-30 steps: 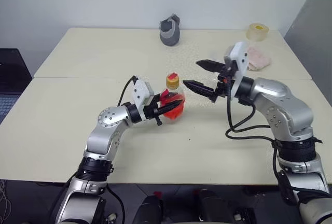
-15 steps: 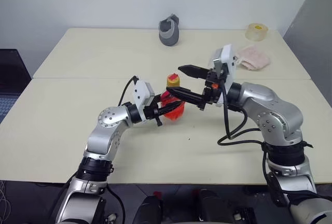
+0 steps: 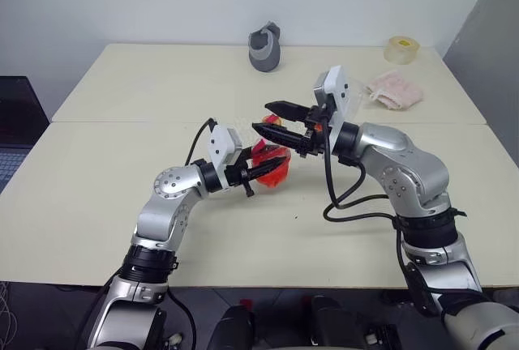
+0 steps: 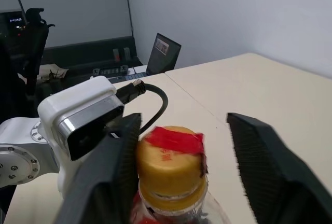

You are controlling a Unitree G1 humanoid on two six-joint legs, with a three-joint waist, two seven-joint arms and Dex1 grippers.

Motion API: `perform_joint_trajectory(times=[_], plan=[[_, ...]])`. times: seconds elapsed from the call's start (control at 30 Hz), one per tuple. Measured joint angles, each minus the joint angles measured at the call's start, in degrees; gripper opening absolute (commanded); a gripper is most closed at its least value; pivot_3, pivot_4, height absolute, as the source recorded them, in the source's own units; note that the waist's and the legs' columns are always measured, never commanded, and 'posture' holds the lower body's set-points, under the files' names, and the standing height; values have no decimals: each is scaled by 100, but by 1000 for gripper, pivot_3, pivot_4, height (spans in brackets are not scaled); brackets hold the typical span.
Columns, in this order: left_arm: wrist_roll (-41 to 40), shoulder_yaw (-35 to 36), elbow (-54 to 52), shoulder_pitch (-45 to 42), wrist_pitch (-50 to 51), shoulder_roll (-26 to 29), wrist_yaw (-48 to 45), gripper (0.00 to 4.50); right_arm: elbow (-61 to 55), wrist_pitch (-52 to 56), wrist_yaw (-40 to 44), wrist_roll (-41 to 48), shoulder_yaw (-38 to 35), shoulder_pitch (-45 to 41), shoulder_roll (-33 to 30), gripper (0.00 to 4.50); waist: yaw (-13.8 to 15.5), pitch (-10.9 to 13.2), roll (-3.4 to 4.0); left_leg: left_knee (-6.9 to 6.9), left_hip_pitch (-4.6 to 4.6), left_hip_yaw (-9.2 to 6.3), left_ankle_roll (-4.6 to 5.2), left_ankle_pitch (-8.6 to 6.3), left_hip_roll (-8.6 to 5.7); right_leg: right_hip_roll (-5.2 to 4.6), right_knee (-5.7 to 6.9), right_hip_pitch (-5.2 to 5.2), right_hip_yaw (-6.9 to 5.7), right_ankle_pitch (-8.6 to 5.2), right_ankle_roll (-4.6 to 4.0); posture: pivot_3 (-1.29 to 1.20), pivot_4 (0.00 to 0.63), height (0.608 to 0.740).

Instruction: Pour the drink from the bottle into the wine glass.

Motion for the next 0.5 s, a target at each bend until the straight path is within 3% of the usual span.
perform_joint_trajectory(times=[0.07, 0.5], plan=[[2, 5, 2, 0, -3, 1, 34, 1282, 3, -30, 28, 2, 11, -15, -2, 1238, -1, 0, 0, 0, -1, -1, 0, 0, 0, 0, 0, 0, -1, 0, 0, 0, 150, 740], [-17, -16, -266, 231, 40, 21, 25, 1282, 266, -231, 451, -30, -121, -510, -333, 1241, -2, 0, 0, 0, 0, 0, 1, 0, -1, 0, 0, 0, 0, 0, 0, 0, 150, 740]])
